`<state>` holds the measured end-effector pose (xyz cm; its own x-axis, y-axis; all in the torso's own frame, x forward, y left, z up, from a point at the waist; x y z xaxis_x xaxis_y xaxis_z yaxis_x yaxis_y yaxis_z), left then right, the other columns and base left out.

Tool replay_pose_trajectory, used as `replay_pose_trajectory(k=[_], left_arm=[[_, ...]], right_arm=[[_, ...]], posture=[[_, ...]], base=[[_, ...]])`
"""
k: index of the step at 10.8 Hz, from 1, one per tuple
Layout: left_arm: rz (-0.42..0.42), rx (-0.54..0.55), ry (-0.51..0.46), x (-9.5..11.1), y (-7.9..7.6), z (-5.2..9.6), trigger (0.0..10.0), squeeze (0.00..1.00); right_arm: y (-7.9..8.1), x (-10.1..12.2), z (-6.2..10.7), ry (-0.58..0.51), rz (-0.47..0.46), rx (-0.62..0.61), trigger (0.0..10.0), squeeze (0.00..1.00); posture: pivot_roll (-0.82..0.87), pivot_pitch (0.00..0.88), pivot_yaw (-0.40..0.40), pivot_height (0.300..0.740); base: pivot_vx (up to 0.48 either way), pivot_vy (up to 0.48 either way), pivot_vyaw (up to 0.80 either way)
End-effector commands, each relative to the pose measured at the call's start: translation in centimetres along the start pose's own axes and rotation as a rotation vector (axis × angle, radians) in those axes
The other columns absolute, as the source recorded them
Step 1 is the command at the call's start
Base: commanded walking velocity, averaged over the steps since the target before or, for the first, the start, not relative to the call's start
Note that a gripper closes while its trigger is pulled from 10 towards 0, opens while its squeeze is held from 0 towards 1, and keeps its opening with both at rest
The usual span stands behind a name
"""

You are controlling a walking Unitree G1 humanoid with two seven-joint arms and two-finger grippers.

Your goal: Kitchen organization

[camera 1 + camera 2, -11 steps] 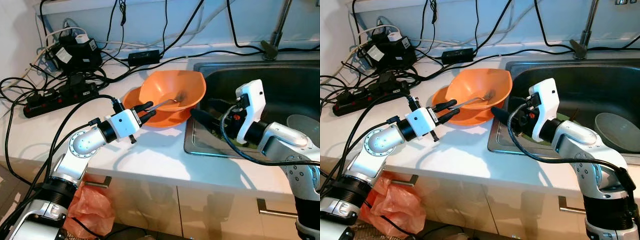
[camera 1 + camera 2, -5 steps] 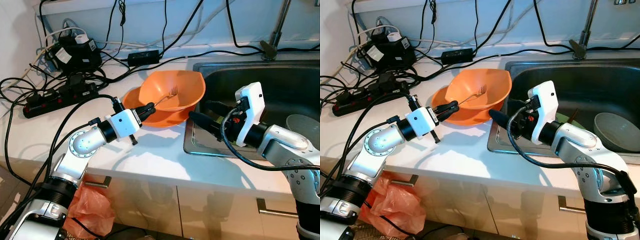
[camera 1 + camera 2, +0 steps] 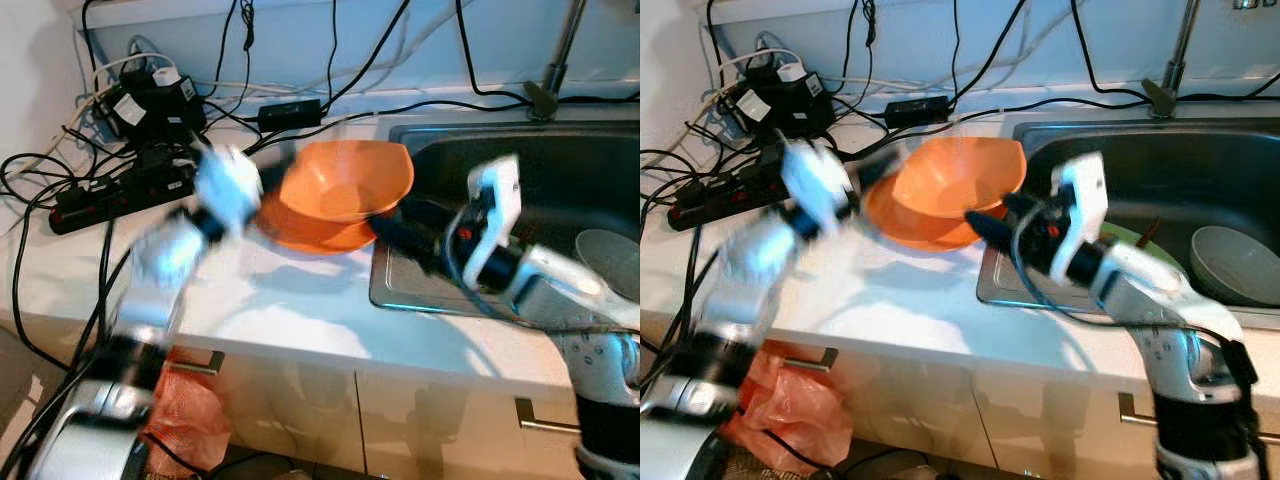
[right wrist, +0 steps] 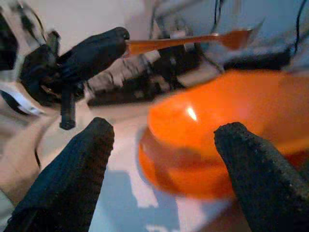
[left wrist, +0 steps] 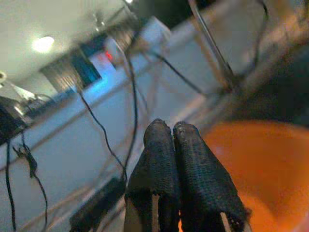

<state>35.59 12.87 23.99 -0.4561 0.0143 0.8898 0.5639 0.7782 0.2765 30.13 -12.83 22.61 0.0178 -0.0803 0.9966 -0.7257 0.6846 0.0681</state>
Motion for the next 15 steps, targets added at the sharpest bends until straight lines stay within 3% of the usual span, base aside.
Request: replay_pose_trajectory(k=[1,2,3,5,6,8,9,12,15], left_arm=[[0.06,0.061,-0.047,1.4,1.3,-0.3,0.0,0.0],[0.284,0.129,-0.088,2.1,2.0,-1.0,0.0,0.0],[0.564,0.184,-0.101,1.8,2.4,-1.4,0.0,0.0],[1.097,0.145,-0.128,0.9,1.1,-1.7,0.0,0.0],[1.258,0.104,-0.143,1.0,0.2,-1.7,0.0,0.0],[1.466,0.054,-0.152,1.4,-0.6,-1.6,0.0,0.0],[1.528,0.002,-0.14,1.7,-1.2,-1.6,0.0,0.0],[1.568,-0.106,-0.09,2.8,-3.1,-1.5,0.0,0.0],[1.584,-0.103,-0.068,3.1,-3.4,-1.2,0.0,0.0]], right_arm=[[-0.1,0.5,-0.3,-0.025,-0.033,-0.006,10.0,0.0],[-0.9,1.3,-1.0,-0.116,-0.126,-0.073,10.0,0.0],[-1.6,1.8,-1.7,-0.188,-0.213,-0.135,10.0,0.0],[-1.8,2.1,-3.7,-0.287,-0.361,-0.188,10.0,0.0],[-1.6,2.3,-4.5,-0.307,-0.401,-0.184,10.0,0.0],[-1.6,2.5,-5.7,-0.327,-0.466,-0.19,10.0,0.0],[-1.5,2.5,-6.3,-0.333,-0.474,-0.185,10.0,0.0],[-2.0,3.2,-7.4,-0.386,-0.497,-0.213,10.0,0.0],[-2.1,4.2,-8.1,-0.441,-0.504,-0.198,10.0,0.0]], posture=[[0.1,0.027,0.18,0.74],[0.1,0.027,0.179,0.74],[0.1,0.027,0.179,0.74],[0.1,0.024,0.182,0.74],[0.1,0.027,0.182,0.74],[0.11,0.027,0.177,0.74],[0.11,0.026,0.176,0.74],[0.11,0.022,0.176,0.74],[0.12,0.024,0.173,0.74]], base=[[0.0,0.0,0.0],[0.0,0.0,0.0],[0.0,0.0,0.0],[0.0,0.0,0.0],[0.0,0.0,0.0],[0.0,0.0,0.0],[0.0,0.0,0.0],[0.0,0.0,0.0],[0.0,0.0,0.0]])
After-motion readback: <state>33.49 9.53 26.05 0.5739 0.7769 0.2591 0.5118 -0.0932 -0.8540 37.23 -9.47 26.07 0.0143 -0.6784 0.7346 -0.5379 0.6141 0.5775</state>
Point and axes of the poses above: a point about 5 cm out from each wrist's last joint towards the gripper, its own z axis pointing back from the gripper into the wrist, its own x axis along the axis of the wrist's last joint, y = z × x, the point moved 2 cm from there along -z, pointing out of the wrist towards the gripper, and after that the axes turned 9 degrees about z, right-handed, at the moved point
